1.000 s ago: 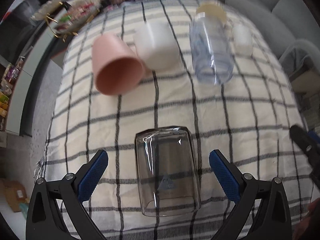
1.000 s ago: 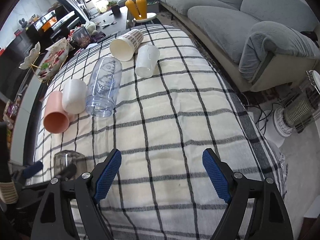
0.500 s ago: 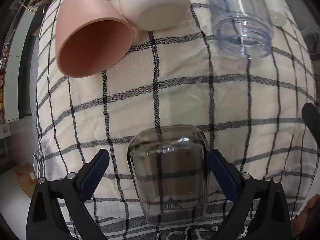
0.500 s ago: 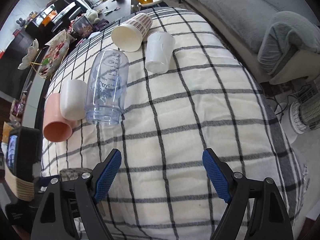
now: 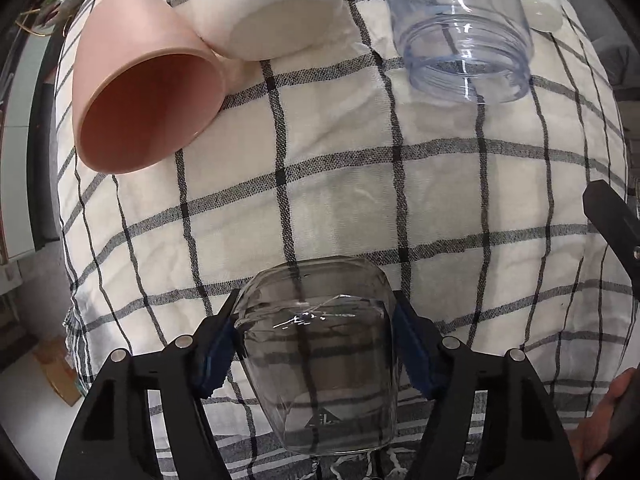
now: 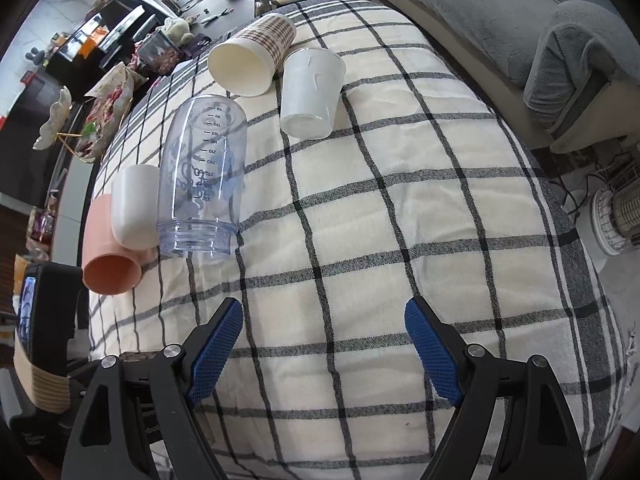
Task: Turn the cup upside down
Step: 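Grasp the clear glass cup with the left gripper while the right gripper releases it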
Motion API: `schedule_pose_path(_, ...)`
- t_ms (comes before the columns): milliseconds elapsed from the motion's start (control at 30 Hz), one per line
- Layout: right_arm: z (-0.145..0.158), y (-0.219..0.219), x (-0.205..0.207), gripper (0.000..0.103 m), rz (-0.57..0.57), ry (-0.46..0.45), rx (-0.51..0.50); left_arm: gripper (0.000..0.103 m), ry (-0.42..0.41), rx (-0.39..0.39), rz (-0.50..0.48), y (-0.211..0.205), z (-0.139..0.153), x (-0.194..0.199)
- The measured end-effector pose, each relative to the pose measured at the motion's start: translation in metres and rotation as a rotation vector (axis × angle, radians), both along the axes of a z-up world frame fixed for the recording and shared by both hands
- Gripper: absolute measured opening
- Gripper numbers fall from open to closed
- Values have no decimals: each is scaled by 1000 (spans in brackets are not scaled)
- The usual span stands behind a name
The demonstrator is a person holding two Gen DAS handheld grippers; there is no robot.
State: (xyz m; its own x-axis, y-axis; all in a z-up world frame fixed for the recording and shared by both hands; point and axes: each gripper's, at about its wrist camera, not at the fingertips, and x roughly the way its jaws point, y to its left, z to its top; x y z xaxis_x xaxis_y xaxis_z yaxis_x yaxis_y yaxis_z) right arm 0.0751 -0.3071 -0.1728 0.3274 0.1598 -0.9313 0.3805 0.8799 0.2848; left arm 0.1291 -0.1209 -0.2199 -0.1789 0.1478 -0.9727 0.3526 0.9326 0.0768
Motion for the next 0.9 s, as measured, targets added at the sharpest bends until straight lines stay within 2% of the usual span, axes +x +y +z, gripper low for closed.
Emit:
schedule_pose_path(133,8,3,-5,83,6,-15,-12,69,-45,-35,-3,1,23,-10)
schedule_pose_path(200,15,7,-8,83,13,-27,-22,69,-108,-50,-18,7,38,-12)
schedule_pose_path(367,30,17,-17,83,33,-61,-51,69,-372,-114,-80,8,87,-26)
schedule_pose_path(500,36,24,-26,83,47,-75,-75,69,-614,-240,-85,17,118,-42)
schedule_pose_path(633,34,31,-35,83,57,-71,-97,69,-787,-339,-28,34,113,-51)
schedule_pose_path(733,33,33,-42,83,59,-70,-112,69,-890,-380,7,38,104,-46)
schedule_pose_path(800,35,34,-45,83,62,-72,-125,69,-919,-376,14,41,96,-47)
schedule_pose_path(900,39,37,-51,83,65,-83,-148,69,-893,-403,51,43,88,-47)
